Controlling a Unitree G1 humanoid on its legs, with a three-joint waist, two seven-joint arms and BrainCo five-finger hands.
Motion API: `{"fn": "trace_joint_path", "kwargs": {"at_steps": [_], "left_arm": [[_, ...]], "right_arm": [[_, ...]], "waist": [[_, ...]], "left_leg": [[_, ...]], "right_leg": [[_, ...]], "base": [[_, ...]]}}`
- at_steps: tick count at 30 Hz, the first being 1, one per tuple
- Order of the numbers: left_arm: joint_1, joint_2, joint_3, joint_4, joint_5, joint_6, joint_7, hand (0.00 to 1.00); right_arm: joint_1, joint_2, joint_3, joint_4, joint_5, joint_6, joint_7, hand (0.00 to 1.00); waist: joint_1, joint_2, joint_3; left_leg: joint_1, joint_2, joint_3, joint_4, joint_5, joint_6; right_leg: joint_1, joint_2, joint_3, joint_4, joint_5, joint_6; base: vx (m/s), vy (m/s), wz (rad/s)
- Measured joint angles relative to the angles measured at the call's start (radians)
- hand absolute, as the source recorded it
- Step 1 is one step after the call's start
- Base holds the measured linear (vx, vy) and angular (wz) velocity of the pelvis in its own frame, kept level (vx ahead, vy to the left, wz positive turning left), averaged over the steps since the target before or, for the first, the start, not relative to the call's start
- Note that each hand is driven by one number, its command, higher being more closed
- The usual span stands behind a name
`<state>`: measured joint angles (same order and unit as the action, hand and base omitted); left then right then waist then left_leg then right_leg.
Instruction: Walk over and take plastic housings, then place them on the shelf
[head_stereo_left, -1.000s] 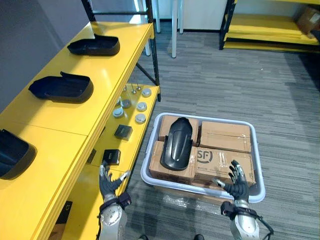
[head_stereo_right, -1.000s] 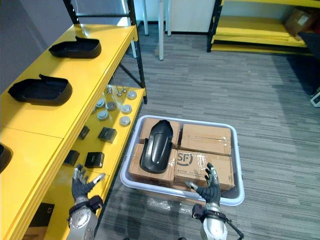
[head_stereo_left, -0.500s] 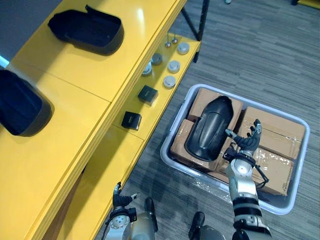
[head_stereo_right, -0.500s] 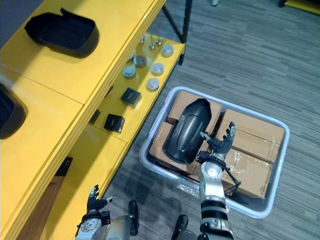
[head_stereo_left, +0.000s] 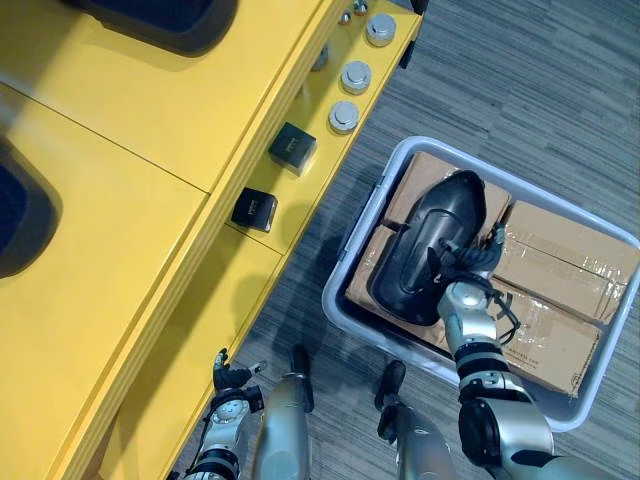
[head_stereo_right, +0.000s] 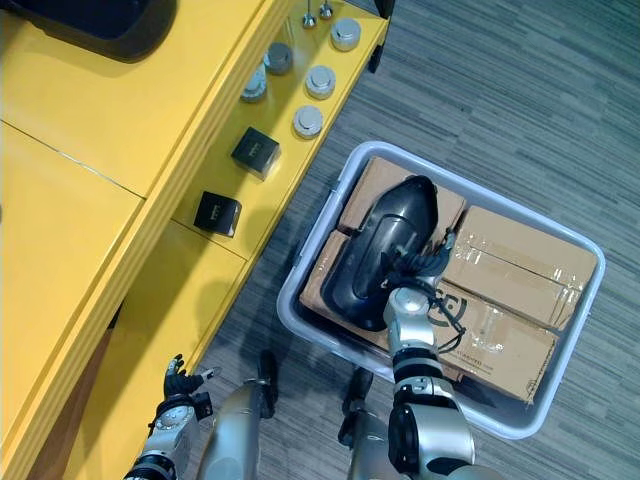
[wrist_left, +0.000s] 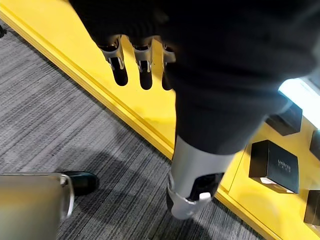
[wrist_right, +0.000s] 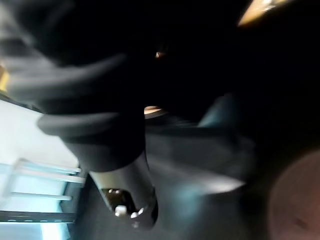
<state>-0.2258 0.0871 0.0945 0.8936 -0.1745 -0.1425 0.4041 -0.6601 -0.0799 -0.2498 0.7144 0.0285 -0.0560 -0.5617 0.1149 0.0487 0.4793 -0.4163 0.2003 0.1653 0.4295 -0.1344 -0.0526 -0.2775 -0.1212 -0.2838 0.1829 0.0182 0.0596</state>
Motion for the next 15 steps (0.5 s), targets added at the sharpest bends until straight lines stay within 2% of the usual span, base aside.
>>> {"fn": "trace_joint_path", "kwargs": {"at_steps": [2, 4, 7, 12, 15], "left_arm": [[-0.011, -0.004, 0.000, 0.004, 0.000, 0.001, 0.003, 0.00], [-0.018, -0.003, 0.001, 0.019, 0.001, 0.008, 0.011, 0.00], [-0.018, -0.009, 0.000, 0.019, 0.001, 0.018, 0.025, 0.00], [-0.003, -0.032, -0.002, 0.017, 0.003, 0.022, 0.030, 0.00], [0.018, -0.033, -0.003, -0.007, 0.003, 0.031, 0.043, 0.00]], "right_arm": [[0.049, 0.001, 0.040, -0.048, 0.003, 0.004, 0.001, 1.00], [0.151, 0.020, 0.115, -0.158, -0.047, 0.008, 0.024, 1.00], [0.196, 0.048, 0.146, -0.224, -0.088, 0.011, 0.059, 1.00], [0.201, 0.060, 0.154, -0.243, -0.200, 0.055, 0.073, 1.00], [0.223, 0.062, 0.151, -0.280, -0.216, 0.090, 0.070, 1.00]], "waist": [[-0.007, -0.002, 0.002], [-0.022, -0.007, 0.005], [-0.029, -0.009, 0.006], [-0.028, -0.009, 0.006], [-0.026, -0.009, 0.006]], "left_leg": [[-0.007, 0.008, 0.003, 0.000, -0.005, -0.007], [-0.007, 0.017, 0.003, 0.002, -0.012, -0.017], [-0.006, 0.032, 0.006, 0.009, -0.015, -0.022], [0.008, 0.036, -0.002, -0.005, -0.008, -0.030], [0.017, 0.030, -0.003, -0.016, -0.004, -0.030]], "right_leg": [[-0.011, 0.008, 0.003, 0.000, -0.009, -0.005], [-0.013, 0.015, 0.006, 0.004, -0.033, -0.005], [-0.032, 0.031, 0.019, 0.032, -0.052, -0.012], [-0.054, 0.029, 0.018, 0.097, -0.087, -0.023], [-0.051, 0.021, 0.012, 0.111, -0.100, -0.022]], "base": [[-0.09, -0.049, -0.12], [-0.10, -0.079, -0.09], [-0.08, -0.056, -0.18], [-0.04, -0.041, 0.01], [0.03, -0.002, 0.08]]}}
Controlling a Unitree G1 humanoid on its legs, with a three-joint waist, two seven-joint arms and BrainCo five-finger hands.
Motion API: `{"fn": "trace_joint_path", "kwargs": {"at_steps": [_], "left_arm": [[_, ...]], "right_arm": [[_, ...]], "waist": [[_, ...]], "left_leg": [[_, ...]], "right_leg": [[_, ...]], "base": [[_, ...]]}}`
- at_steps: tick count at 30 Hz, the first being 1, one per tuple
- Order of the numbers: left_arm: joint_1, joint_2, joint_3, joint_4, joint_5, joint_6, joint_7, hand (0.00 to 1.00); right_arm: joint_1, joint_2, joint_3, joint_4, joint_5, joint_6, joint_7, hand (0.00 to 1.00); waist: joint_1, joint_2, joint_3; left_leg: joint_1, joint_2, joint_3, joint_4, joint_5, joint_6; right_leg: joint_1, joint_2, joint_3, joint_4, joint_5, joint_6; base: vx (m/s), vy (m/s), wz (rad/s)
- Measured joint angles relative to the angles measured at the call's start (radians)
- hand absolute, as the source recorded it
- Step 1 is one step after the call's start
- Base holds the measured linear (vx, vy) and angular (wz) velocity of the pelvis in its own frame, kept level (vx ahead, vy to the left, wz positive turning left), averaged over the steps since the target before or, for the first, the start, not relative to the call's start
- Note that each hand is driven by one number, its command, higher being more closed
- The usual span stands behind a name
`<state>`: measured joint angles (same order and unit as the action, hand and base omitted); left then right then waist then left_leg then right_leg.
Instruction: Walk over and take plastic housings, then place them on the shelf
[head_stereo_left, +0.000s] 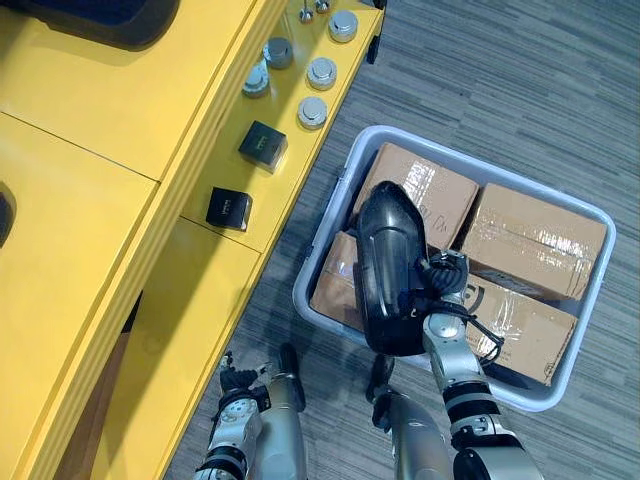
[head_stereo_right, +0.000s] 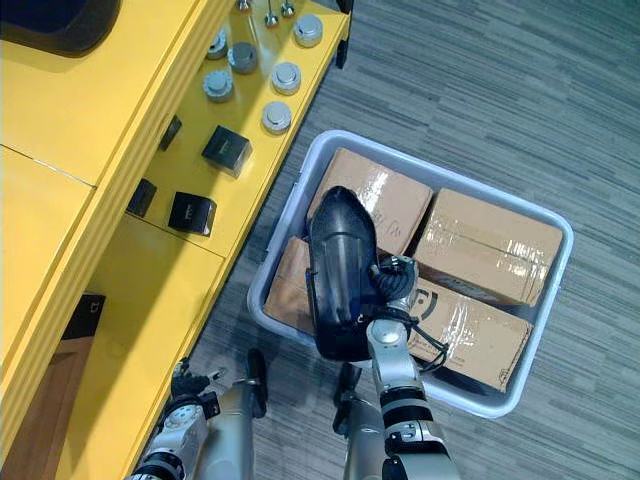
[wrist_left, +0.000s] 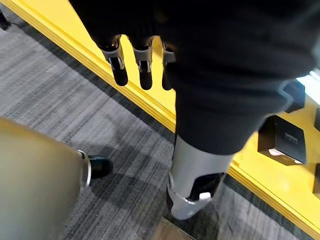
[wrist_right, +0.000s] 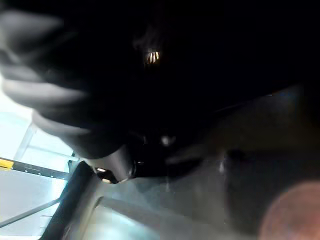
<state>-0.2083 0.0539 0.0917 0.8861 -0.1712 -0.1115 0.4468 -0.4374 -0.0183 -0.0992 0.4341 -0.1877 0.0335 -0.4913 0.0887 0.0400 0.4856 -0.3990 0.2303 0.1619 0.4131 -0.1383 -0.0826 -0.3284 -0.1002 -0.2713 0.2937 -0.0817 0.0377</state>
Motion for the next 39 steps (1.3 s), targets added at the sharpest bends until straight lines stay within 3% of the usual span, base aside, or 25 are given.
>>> {"fn": "trace_joint_path", "kwargs": {"at_steps": [6, 11, 13, 16, 22, 26, 27, 28, 29, 30, 31, 33, 34, 35, 36, 37, 39], "left_arm": [[0.074, -0.009, -0.046, -0.250, 0.026, 0.007, 0.008, 0.00], [0.131, -0.030, -0.078, -0.548, 0.094, -0.007, 0.004, 0.00], [0.142, -0.052, -0.080, -0.673, 0.116, -0.018, -0.003, 0.00], [0.145, -0.062, -0.084, -0.769, 0.147, -0.026, -0.017, 0.00], [0.177, -0.080, -0.155, -0.898, 0.159, -0.032, -0.061, 0.00], [0.187, -0.080, -0.231, -0.919, -0.006, -0.048, -0.137, 0.00], [0.183, -0.087, -0.252, -0.918, -0.107, -0.052, -0.174, 0.00], [0.176, -0.088, -0.271, -0.914, -0.218, -0.054, -0.210, 0.00], [0.172, -0.085, -0.276, -0.912, -0.248, -0.055, -0.221, 0.00], [0.158, -0.073, -0.281, -0.911, -0.315, -0.055, -0.247, 0.00], [0.146, -0.073, -0.292, -0.887, -0.382, -0.053, -0.268, 0.00], [0.133, -0.073, -0.324, -0.868, -0.521, -0.038, -0.314, 0.00], [0.134, -0.071, -0.357, -0.862, -0.583, -0.027, -0.339, 0.00], [0.134, -0.070, -0.375, -0.863, -0.599, -0.027, -0.351, 0.00], [0.133, -0.070, -0.404, -0.868, -0.630, -0.023, -0.373, 0.00], [0.134, -0.070, -0.414, -0.868, -0.639, -0.020, -0.378, 0.00], [0.139, -0.038, -0.448, -0.866, -0.671, -0.001, -0.396, 0.00]], "right_arm": [[0.033, -0.005, -0.057, -0.075, -0.074, 0.068, -0.006, 1.00], [0.081, -0.039, -0.057, -0.173, -0.142, 0.070, -0.004, 1.00], [0.084, -0.063, -0.055, -0.209, -0.184, 0.070, 0.005, 1.00], [0.090, -0.077, -0.056, -0.273, -0.228, 0.066, 0.022, 1.00], [0.093, -0.096, -0.043, -0.304, -0.295, 0.062, 0.071, 1.00], [0.090, -0.110, 0.015, -0.308, -0.334, 0.058, 0.086, 1.00], [0.081, -0.121, 0.038, -0.311, -0.336, 0.054, 0.094, 1.00], [0.077, -0.136, 0.062, -0.316, -0.338, 0.040, 0.101, 1.00], [0.081, -0.135, 0.072, -0.328, -0.338, 0.038, 0.105, 1.00], [0.086, -0.128, 0.086, -0.363, -0.338, 0.035, 0.106, 1.00], [0.088, -0.135, 0.088, -0.383, -0.339, 0.024, 0.107, 1.00], [0.084, -0.140, 0.102, -0.388, -0.344, 0.020, 0.107, 1.00], [0.100, -0.139, 0.103, -0.386, -0.363, 0.020, 0.107, 1.00], [0.100, -0.140, 0.103, -0.386, -0.372, 0.020, 0.107, 1.00], [0.096, -0.143, 0.109, -0.386, -0.377, 0.019, 0.106, 1.00], [0.096, -0.142, 0.116, -0.386, -0.377, 0.019, 0.106, 1.00], [0.118, -0.106, 0.161, -0.394, -0.381, 0.009, 0.106, 1.00]], "waist": [[0.004, 0.000, 0.001], [-0.004, 0.000, 0.001], [-0.021, 0.000, 0.001], [-0.026, -0.001, -0.006], [-0.029, -0.001, -0.096], [-0.043, -0.001, -0.193], [-0.052, 0.012, -0.202], [-0.062, 0.032, -0.211], [-0.068, 0.029, -0.222], [-0.071, -0.009, -0.242], [-0.085, 0.001, -0.252], [-0.076, 0.008, -0.257], [-0.075, 0.006, -0.265], [-0.075, 0.010, -0.271], [-0.073, 0.031, -0.284], [-0.068, 0.039, -0.289], [-0.079, 0.018, -0.319]], "left_leg": [[0.067, -0.016, -0.004, -0.030, 0.002, 0.001], [0.156, -0.040, 0.001, -0.076, 0.002, 0.002], [0.209, -0.049, 0.001, -0.104, 0.003, 0.002], [0.249, -0.059, 0.002, -0.134, 0.005, 0.005], [0.331, -0.078, 0.003, -0.197, 0.006, 0.007], [0.389, -0.083, 0.003, -0.246, 0.007, 0.008], [0.415, -0.066, 0.003, -0.257, 0.013, 0.016], [0.432, -0.038, 0.002, -0.263, 0.015, 0.019], [0.433, -0.032, 0.005, -0.265, 0.015, 0.020], [0.434, -0.054, 0.012, -0.264, 0.012, 0.016], [0.437, -0.058, 0.009, -0.259, 0.002, 0.002], [0.412, -0.051, 0.027, -0.156, -0.007, -0.006], [0.405, -0.068, 0.027, -0.173, -0.038, -0.048], [0.405, -0.079, 0.027, -0.226, -0.033, -0.042], [0.409, -0.084, 0.028, -0.338, 0.025, 0.018], [0.410, -0.081, 0.025, -0.343, 0.086, 0.005], [0.430, -0.096, 0.040, -0.347, 0.078, -0.005]], "right_leg": [[0.062, -0.022, -0.019, 0.010, -0.023, 0.002], [0.134, -0.037, -0.022, 0.004, -0.034, 0.009], [0.184, -0.042, -0.029, -0.015, -0.034, 0.009], [0.227, -0.045, -0.039, -0.046, -0.034, 0.010], [0.317, -0.041, -0.046, -0.120, -0.027, 0.020], [0.355, -0.038, -0.045, -0.118, -0.026, 0.021], [0.325, -0.039, -0.040, -0.026, -0.027, 0.021], [0.279, -0.019, -0.033, 0.017, -0.074, 0.037], [0.295, 0.007, -0.018, -0.101, -0.066, 0.038], [0.322, 0.025, 0.006, -0.321, 0.086, 0.012], [0.350, 0.032, 0.009, -0.371, 0.154, 0.003], [0.375, 0.022, 0.021, -0.375, 0.161, 0.000], [0.400, 0.005, 0.025, -0.374, 0.161, -0.001], [0.406, 0.000, 0.026, -0.374, 0.161, -0.001], [0.412, 0.008, 0.031, -0.374, 0.158, 0.003], [0.415, 0.016, 0.038, -0.374, 0.155, 0.007], [0.418, -0.004, 0.036, -0.370, 0.145, 0.022]], "base": [[0.07, 0.018, 0.13], [0.05, 0.032, 0.06], [0.02, 0.026, 0.08], [0.02, 0.018, 0.05], [0.07, 0.013, 0.05], [0.11, 0.019, 0.06], [0.11, -0.006, -0.13], [0.10, -0.024, -0.12], [0.05, -0.049, -0.10], [0.05, -0.075, 0.12], [0.13, -0.053, -0.04], [0.17, 0.013, -0.14], [0.11, 0.051, -0.03], [0.10, 0.090, -0.07], [0.04, 0.091, -0.24], [0.08, 0.121, -0.47], [0.10, 0.096, -0.26]]}}
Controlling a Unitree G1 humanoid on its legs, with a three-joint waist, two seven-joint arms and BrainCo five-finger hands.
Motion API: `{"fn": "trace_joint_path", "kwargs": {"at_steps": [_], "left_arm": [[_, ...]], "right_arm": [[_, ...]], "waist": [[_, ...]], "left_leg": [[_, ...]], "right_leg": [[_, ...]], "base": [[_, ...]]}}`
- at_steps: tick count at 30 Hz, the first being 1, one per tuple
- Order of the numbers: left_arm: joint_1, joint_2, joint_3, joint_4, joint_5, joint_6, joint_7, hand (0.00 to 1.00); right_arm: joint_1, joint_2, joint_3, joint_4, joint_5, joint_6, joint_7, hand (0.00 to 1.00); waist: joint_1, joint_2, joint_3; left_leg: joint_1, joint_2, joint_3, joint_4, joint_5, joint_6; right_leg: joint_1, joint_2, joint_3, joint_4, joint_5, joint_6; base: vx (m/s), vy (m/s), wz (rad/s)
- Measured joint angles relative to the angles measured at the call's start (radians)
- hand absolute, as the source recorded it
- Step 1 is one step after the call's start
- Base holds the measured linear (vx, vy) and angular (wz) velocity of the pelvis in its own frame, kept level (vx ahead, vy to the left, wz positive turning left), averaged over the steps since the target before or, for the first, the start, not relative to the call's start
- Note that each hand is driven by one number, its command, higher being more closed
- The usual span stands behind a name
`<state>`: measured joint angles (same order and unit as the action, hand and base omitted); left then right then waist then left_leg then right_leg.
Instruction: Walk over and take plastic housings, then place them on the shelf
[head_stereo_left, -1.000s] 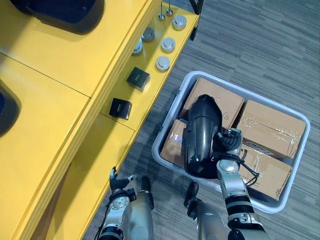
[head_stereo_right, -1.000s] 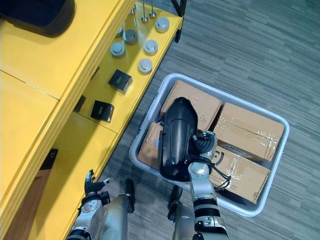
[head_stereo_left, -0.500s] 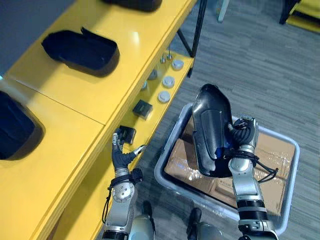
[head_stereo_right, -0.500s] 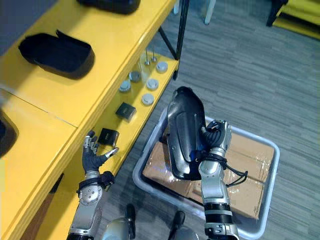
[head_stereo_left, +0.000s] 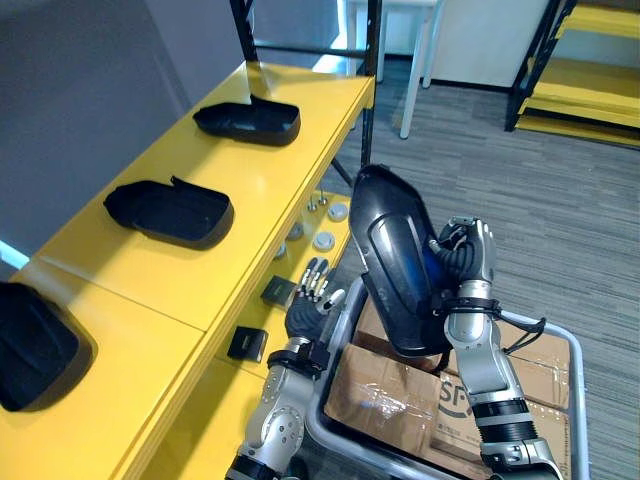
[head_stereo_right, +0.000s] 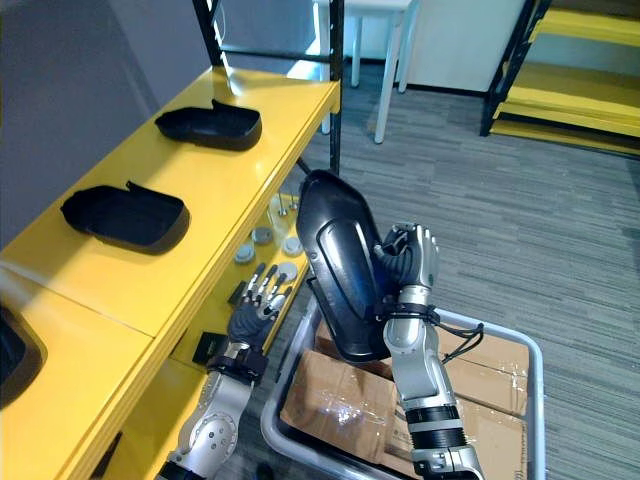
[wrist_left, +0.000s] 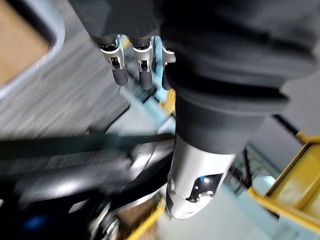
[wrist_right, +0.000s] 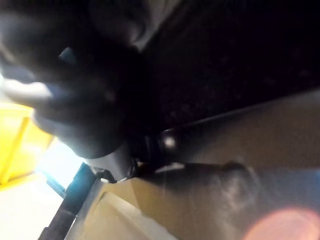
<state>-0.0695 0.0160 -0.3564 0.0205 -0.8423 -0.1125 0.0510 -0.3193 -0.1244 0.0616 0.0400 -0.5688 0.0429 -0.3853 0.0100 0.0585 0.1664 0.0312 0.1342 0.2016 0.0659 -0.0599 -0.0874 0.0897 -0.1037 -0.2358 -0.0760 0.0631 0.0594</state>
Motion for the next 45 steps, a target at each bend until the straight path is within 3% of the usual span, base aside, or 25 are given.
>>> {"fn": "trace_joint_path", "kwargs": {"at_steps": [5, 14, 15, 22, 28, 34, 35, 45], "left_arm": [[-0.004, 0.013, -0.041, 0.001, -0.001, 0.013, -0.009, 0.00], [-0.011, 0.037, -0.142, 0.054, -0.021, 0.022, 0.008, 0.00], [-0.013, 0.037, -0.143, 0.060, -0.029, 0.022, 0.009, 1.00], [-0.016, 0.040, -0.159, 0.063, -0.039, 0.018, 0.070, 1.00], [-0.017, 0.037, -0.158, 0.062, -0.004, -0.015, 0.249, 1.00], [-0.016, 0.035, -0.141, 0.058, 0.096, -0.030, 0.275, 1.00], [-0.016, 0.035, -0.141, 0.057, 0.103, -0.030, 0.273, 1.00], [0.006, 0.041, -0.119, 0.043, 0.225, -0.032, 0.268, 1.00]], "right_arm": [[0.000, 0.032, 0.059, -0.003, 0.000, -0.007, 0.000, 1.00], [0.017, 0.052, 0.140, -0.066, 0.004, -0.026, -0.003, 1.00], [0.018, 0.052, 0.145, -0.066, 0.005, -0.026, -0.003, 1.00], [0.032, 0.052, 0.163, -0.072, 0.013, -0.026, -0.015, 1.00], [0.165, 0.043, 0.241, -0.192, 0.015, -0.043, -0.087, 1.00], [0.257, 0.013, 0.260, -0.258, 0.097, -0.068, -0.116, 1.00], [0.264, 0.010, 0.260, -0.265, 0.106, -0.070, -0.116, 0.00], [0.329, -0.024, 0.261, -0.267, 0.251, -0.147, -0.114, 0.00]], "waist": [[0.006, -0.006, -0.005], [-0.006, -0.009, -0.073], [-0.007, -0.011, -0.087], [-0.008, -0.026, -0.120], [-0.019, -0.053, -0.169], [-0.024, -0.075, -0.184], [-0.024, -0.075, -0.184], [-0.022, -0.082, -0.179]], "left_leg": [[0.020, -0.013, 0.001, -0.006, 0.000, 0.000], [0.061, -0.017, -0.012, -0.037, 0.014, 0.008], [0.063, -0.020, -0.012, -0.042, 0.021, 0.009], [0.098, -0.032, -0.011, -0.098, 0.065, 0.012], [0.136, -0.033, -0.012, -0.137, 0.090, 0.011], [0.138, -0.035, -0.010, -0.137, 0.090, 0.011], [0.138, -0.035, -0.010, -0.138, 0.090, 0.011], [0.136, -0.024, 0.015, -0.137, 0.084, 0.002]], "right_leg": [[0.016, -0.011, -0.003, 0.005, -0.005, 0.007], [0.046, -0.014, -0.021, 0.018, -0.017, 0.021], [0.046, -0.017, -0.021, 0.018, -0.018, 0.021], [0.055, -0.020, -0.023, 0.019, -0.020, 0.021], [0.075, -0.016, -0.027, 0.021, -0.020, 0.021], [0.070, -0.015, -0.021, 0.026, -0.020, 0.021], [0.070, -0.014, -0.020, 0.027, -0.020, 0.020], [0.050, -0.002, 0.006, 0.034, -0.024, 0.014]], "base": [[0.02, 0.040, 0.03], [-0.04, 0.011, 0.04], [-0.08, 0.024, 0.02], [-0.11, 0.012, -0.01], [-0.05, 0.010, 0.02], [-0.01, 0.005, -0.01], [0.00, 0.000, 0.00], [0.00, 0.000, -0.08]]}}
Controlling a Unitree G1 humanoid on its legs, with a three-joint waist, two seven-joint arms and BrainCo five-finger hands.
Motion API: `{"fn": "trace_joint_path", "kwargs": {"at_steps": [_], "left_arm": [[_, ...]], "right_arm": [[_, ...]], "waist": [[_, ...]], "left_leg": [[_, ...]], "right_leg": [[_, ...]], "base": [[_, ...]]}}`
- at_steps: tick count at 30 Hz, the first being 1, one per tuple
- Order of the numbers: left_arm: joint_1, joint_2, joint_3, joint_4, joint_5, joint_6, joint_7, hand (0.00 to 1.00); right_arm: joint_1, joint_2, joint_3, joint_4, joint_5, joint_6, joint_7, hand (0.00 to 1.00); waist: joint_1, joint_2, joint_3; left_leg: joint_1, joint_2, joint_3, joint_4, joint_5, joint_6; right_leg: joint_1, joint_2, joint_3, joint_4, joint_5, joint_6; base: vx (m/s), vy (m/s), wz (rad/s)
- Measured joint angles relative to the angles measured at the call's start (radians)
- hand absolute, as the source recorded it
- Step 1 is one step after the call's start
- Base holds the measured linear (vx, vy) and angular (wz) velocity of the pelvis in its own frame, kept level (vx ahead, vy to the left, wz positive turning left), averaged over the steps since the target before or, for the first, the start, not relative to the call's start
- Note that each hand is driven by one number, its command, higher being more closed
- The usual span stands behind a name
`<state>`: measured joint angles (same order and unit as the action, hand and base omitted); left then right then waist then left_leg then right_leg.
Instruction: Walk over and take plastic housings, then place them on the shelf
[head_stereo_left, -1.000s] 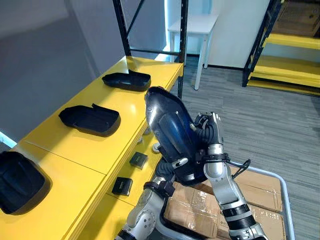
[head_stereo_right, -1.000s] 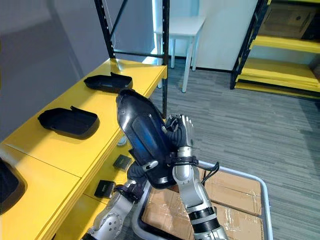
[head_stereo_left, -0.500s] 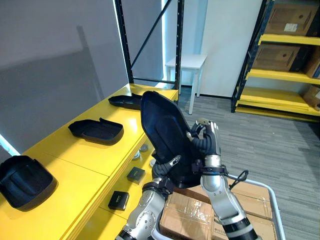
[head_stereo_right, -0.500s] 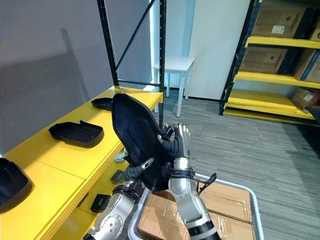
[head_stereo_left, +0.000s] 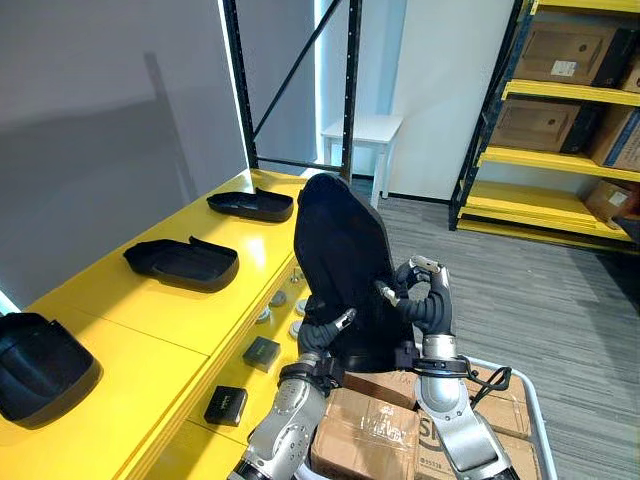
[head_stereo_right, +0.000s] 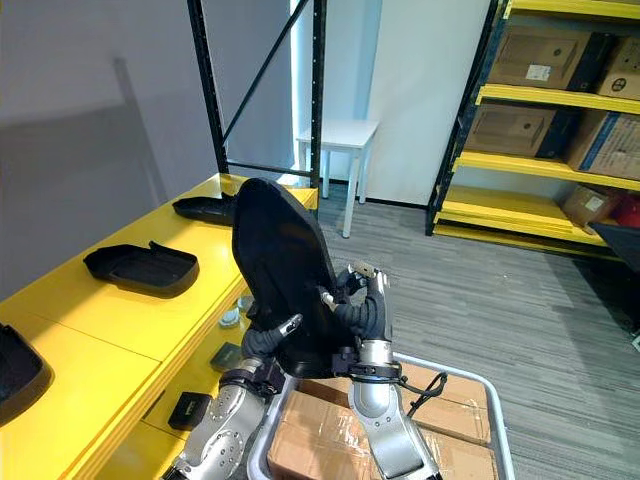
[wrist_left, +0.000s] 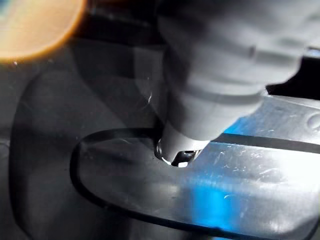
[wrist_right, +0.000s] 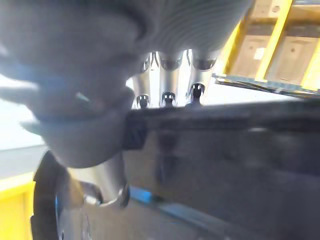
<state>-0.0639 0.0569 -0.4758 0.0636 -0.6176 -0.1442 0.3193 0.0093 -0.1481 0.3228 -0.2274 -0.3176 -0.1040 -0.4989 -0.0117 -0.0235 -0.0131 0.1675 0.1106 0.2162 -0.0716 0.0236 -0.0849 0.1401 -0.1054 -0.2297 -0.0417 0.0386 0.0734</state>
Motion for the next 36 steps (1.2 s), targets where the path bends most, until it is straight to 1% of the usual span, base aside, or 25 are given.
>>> {"fn": "trace_joint_path", "kwargs": {"at_steps": [1, 2, 4, 7, 8, 9, 11, 13, 14, 15, 16, 17, 18, 19, 21, 24, 26, 27, 28, 30, 31, 32, 34, 35, 36], "left_arm": [[0.004, 0.000, 0.004, -0.002, 0.014, 0.000, 0.000, 1.00], [0.015, 0.000, 0.021, -0.011, 0.075, 0.000, 0.000, 1.00], [0.033, 0.000, 0.049, -0.026, 0.164, 0.000, -0.001, 1.00], [0.085, -0.003, 0.130, -0.073, 0.409, 0.001, -0.001, 1.00], [0.089, -0.005, 0.151, -0.074, 0.459, 0.000, 0.001, 1.00], [0.104, -0.017, 0.233, -0.088, 0.640, 0.000, 0.016, 1.00], [0.101, -0.052, 0.368, -0.091, 0.783, 0.007, 0.099, 1.00], [0.103, -0.059, 0.562, -0.104, 0.909, 0.024, 0.209, 1.00], [0.106, -0.053, 0.591, -0.107, 0.939, 0.032, 0.228, 1.00], [0.125, -0.035, 0.639, -0.125, 1.018, 0.050, 0.253, 1.00], [0.132, -0.033, 0.657, -0.128, 1.059, 0.055, 0.259, 1.00], [0.138, -0.030, 0.658, -0.132, 1.074, 0.056, 0.260, 1.00], [0.142, -0.037, 0.657, -0.137, 1.095, 0.055, 0.262, 1.00], [0.142, -0.043, 0.658, -0.143, 1.110, 0.055, 0.260, 1.00], [0.142, -0.051, 0.659, -0.154, 1.132, 0.050, 0.240, 1.00], [0.151, -0.064, 0.682, -0.164, 1.129, 0.029, 0.218, 1.00], [0.168, -0.083, 0.706, -0.167, 1.067, 0.008, 0.193, 1.00], [0.181, -0.093, 0.713, -0.167, 0.984, -0.008, 0.166, 1.00], [0.190, -0.099, 0.717, -0.168, 0.945, -0.016, 0.153, 1.00], [0.213, -0.117, 0.722, -0.170, 0.753, -0.046, 0.115, 1.00], [0.215, -0.118, 0.718, -0.171, 0.629, -0.062, 0.089, 1.00], [0.214, -0.119, 0.713, -0.172, 0.590, -0.069, 0.083, 1.00], [0.203, -0.117, 0.664, -0.227, 0.420, -0.102, 0.011, 1.00], [0.204, -0.117, 0.660, -0.235, 0.409, -0.107, 0.003, 1.00], [0.216, -0.118, 0.652, -0.278, 0.358, -0.124, -0.028, 1.00]], "right_arm": [[0.005, 0.000, 0.000, 0.000, 0.004, -0.003, 0.003, 0.00], [0.016, 0.000, 0.000, 0.004, 0.036, -0.011, 0.013, 0.00], [0.033, 0.002, 0.001, 0.008, 0.041, -0.022, 0.030, 0.00], [0.057, 0.011, 0.003, 0.052, 0.077, -0.048, 0.081, 0.00], [0.064, 0.014, 0.003, 0.063, 0.085, -0.052, 0.100, 0.00], [0.094, 0.026, -0.005, 0.094, 0.137, -0.060, 0.164, 0.00], [0.159, 0.023, 0.001, 0.100, 0.193, -0.081, 0.232, 0.00], [0.252, 0.025, -0.012, 0.109, 0.287, -0.095, 0.300, 0.00], [0.266, 0.025, -0.026, 0.111, 0.328, -0.097, 0.318, 0.00], [0.280, 0.026, -0.080, 0.117, 0.506, -0.112, 0.398, 0.00], [0.285, 0.029, -0.120, 0.117, 0.603, -0.118, 0.440, 0.00], [0.287, 0.029, -0.141, 0.117, 0.647, -0.123, 0.460, 0.00], [0.298, 0.030, -0.187, 0.117, 0.756, -0.139, 0.511, 0.00], [0.307, 0.035, -0.215, 0.117, 0.865, -0.144, 0.564, 0.00], [0.332, 0.069, -0.277, 0.118, 1.020, -0.145, 0.648, 0.00], [0.355, 0.118, -0.352, 0.139, 1.149, -0.145, 0.697, 0.00], [0.359, 0.166, -0.446, 0.193, 1.199, -0.150, 0.699, 0.00], [0.359, 0.184, -0.493, 0.227, 1.166, -0.159, 0.656, 0.00], [0.359, 0.189, -0.512, 0.245, 1.152, -0.161, 0.636, 0.00], [0.359, 0.195, -0.551, 0.292, 1.032, -0.162, 0.553, 0.00], [0.356, 0.198, -0.557, 0.307, 0.981, -0.162, 0.513, 0.00], [0.354, 0.199, -0.557, 0.315, 0.966, -0.162, 0.502, 0.00], [0.331, 0.202, -0.552, 0.335, 0.876, -0.161, 0.442, 0.00], [0.325, 0.202, -0.550, 0.336, 0.868, -0.161, 0.438, 0.00], [0.283, 0.196, -0.534, 0.352, 0.842, -0.164, 0.422, 0.00]], "waist": [[0.000, -0.001, 0.001], [0.000, -0.007, 0.004], [0.002, -0.011, 0.008], [0.003, -0.019, 0.017], [0.003, -0.020, 0.019], [0.005, -0.021, 0.027], [0.006, -0.019, 0.033], [0.004, -0.017, 0.048], [0.005, -0.018, 0.049], [0.011, -0.022, 0.052], [0.018, -0.024, 0.056], [0.023, -0.025, 0.057], [0.028, -0.026, 0.057], [0.026, -0.028, 0.059], [0.020, -0.028, 0.064], [0.018, -0.027, 0.069], [0.014, -0.026, 0.075], [0.013, -0.024, 0.083], [0.012, -0.024, 0.088], [0.006, -0.025, 0.114], [0.005, -0.024, 0.129], [0.001, -0.023, 0.131], [0.000, -0.025, 0.153], [0.001, -0.025, 0.154], [0.011, -0.025, 0.161]], "left_leg": [[0.000, 0.000, 0.001, 0.000, 0.000, 0.000], [0.000, 0.001, 0.000, 0.000, 0.000, -0.001], [-0.001, 0.002, 0.000, 0.000, -0.001, -0.001], [-0.001, 0.002, 0.001, 0.000, -0.001, -0.001], [-0.002, 0.002, 0.001, 0.000, -0.001, -0.001], [-0.003, 0.002, 0.002, 0.000, -0.001, -0.001], [-0.007, 0.002, 0.002, 0.000, -0.001, -0.001], [-0.013, 0.004, 0.009, -0.003, -0.001, -0.001], [-0.017, 0.003, 0.012, -0.003, -0.001, -0.001], [-0.030, 0.001, 0.016, -0.003, -0.001, 0.000], [-0.035, -0.001, 0.015, -0.003, 0.000, 0.000], [-0.037, -0.004, 0.012, -0.003, 0.000, 0.001], [-0.042, -0.008, 0.003, -0.003, 0.001, 0.002], [-0.047, -0.013, -0.008, -0.003, 0.002, 0.004], [-0.056, -0.021, -0.030, -0.003, 0.004, 0.006], [-0.060, -0.023, -0.031, -0.003, 0.004, 0.006], [-0.058, -0.023, -0.031, -0.003, 0.003, 0.007], [-0.057, -0.023, -0.031, -0.002, 0.003, 0.007], [-0.058, -0.023, -0.032, -0.001, 0.003, 0.007], [-0.063, -0.024, -0.052, 0.007, 0.001, 0.009], [-0.072, -0.022, -0.071, 0.019, -0.002, 0.012], [-0.085, -0.022, -0.090, 0.032, -0.005, 0.015], [-0.182, -0.040, -0.236, 0.139, -0.029, 0.014], [-0.192, -0.043, -0.253, 0.148, -0.030, 0.013], [-0.234, -0.062, -0.326, 0.187, -0.030, 0.010]], "right_leg": [[0.000, 0.000, 0.000, 0.000, 0.000, 0.000], [-0.001, 0.001, 0.000, 0.000, 0.000, 0.000], [-0.001, 0.002, 0.000, 0.000, -0.001, -0.001], [-0.002, 0.001, 0.001, 0.000, -0.001, -0.001], [-0.002, 0.001, 0.001, 0.000, -0.001, 0.000], [-0.003, 0.002, 0.001, 0.000, -0.001, 0.000], [-0.008, 0.002, 0.002, 0.000, -0.001, 0.000], [-0.019, 0.003, 0.008, 0.000, -0.002, 0.000], [-0.026, 0.003, 0.011, 0.000, -0.001, 0.000], [-0.042, 0.001, 0.017, 0.002, -0.001, 0.001], [-0.046, -0.002, 0.015, 0.002, 0.000, 0.002], [-0.047, -0.004, 0.013, 0.002, 0.000, 0.002], [-0.046, -0.009, 0.001, 0.001, 0.000, 0.003], [-0.043, -0.015, -0.010, 0.001, -0.003, 0.007], [-0.039, -0.024, -0.033, 0.001, -0.008, 0.014], [-0.042, -0.026, -0.034, 0.001, -0.009, 0.015], [-0.044, -0.028, -0.034, 0.008, -0.013, 0.019], [-0.049, -0.029, -0.033, 0.023, -0.021, 0.020], [-0.054, -0.031, -0.033, 0.035, -0.028, 0.019], [-0.080, -0.041, -0.030, 0.121, -0.072, 0.022], [-0.103, -0.049, -0.008, 0.188, -0.104, 0.027], [-0.113, -0.050, 0.028, 0.219, -0.118, 0.033], [-0.121, -0.047, 0.189, 0.320, -0.172, 0.059], [-0.120, -0.047, 0.195, 0.328, -0.179, 0.061], [-0.106, -0.047, 0.195, 0.348, -0.215, 0.054]], "base": [[0.00, 0.003, -0.03], [0.00, 0.000, 0.00], [0.00, 0.000, 0.00], [0.00, 0.000, 0.00], [0.00, 0.000, 0.00], [-0.03, 0.006, 0.00], [-0.03, 0.006, -0.02], [-0.02, 0.008, -0.08], [-0.02, 0.017, -0.12], [-0.01, 0.017, -0.06], [0.00, 0.000, 0.00], [0.02, 0.023, 0.12], [0.02, 0.023, 0.24], [0.03, 0.025, 0.28], [0.03, 0.026, 0.31], [0.01, 0.011, 0.06], [0.00, 0.000, 0.00], [0.00, 0.000, 0.00], [-0.03, 0.014, 0.05], [-0.05, -0.001, 0.21], [-0.04, -0.018, 0.40], [-0.03, -0.018, 0.83], [-0.04, -0.032, 1.54], [-0.06, -0.109, 1.79], [-0.06, -0.126, 1.65]]}}
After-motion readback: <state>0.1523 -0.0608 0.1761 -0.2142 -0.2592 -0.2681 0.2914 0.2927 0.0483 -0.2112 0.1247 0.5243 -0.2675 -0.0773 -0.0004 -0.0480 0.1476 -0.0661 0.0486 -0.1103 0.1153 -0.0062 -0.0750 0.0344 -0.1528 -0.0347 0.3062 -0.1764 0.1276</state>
